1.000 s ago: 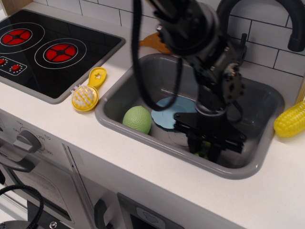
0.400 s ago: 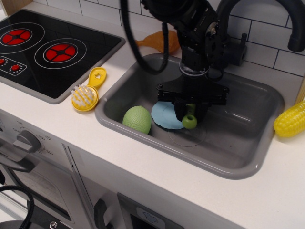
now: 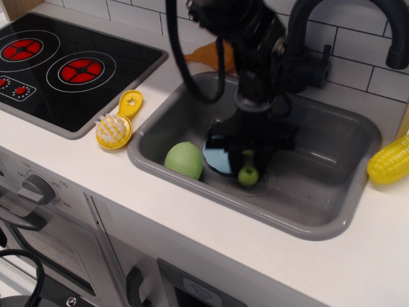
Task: Put spatula on plate sink
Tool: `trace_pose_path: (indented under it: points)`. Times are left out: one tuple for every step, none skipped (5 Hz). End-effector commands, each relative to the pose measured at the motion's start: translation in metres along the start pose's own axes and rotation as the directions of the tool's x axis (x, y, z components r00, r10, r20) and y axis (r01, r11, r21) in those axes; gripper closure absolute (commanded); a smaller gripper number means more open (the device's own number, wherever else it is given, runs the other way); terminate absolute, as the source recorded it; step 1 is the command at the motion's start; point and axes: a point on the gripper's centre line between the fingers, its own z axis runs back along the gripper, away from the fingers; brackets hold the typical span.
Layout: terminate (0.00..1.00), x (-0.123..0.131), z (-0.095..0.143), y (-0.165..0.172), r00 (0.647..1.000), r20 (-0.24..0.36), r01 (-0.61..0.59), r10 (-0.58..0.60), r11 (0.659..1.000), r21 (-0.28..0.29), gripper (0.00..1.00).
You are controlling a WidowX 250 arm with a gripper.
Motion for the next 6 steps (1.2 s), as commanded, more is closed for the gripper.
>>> trace_pose_path:
  points:
    - [0.00, 0.007, 0.033, 0.000, 0.996, 0.038, -0.078, 0.079, 0.997, -0.020, 0.00]
    - [0.00, 0.008, 0.050, -0.002, 0.994, 0.040, -0.098, 0.100, 0.995, -0.034, 0.00]
    - [0.00, 0.008, 0.063, -0.007, 0.992, 0.057, -0.114, 0.117, 0.992, -0.047, 0.00]
    - [0.00, 0.006, 0.085, -0.013, 0.990, 0.095, -0.095, 0.103, 0.992, -0.081, 0.00]
    - [0.00, 0.006, 0.085, -0.013, 0.990, 0.095, -0.095, 0.103, 0.992, -0.081, 0.00]
    - [0.00, 0.006, 0.085, -0.013, 0.990, 0.095, -0.095, 0.103, 0.992, -0.081, 0.00]
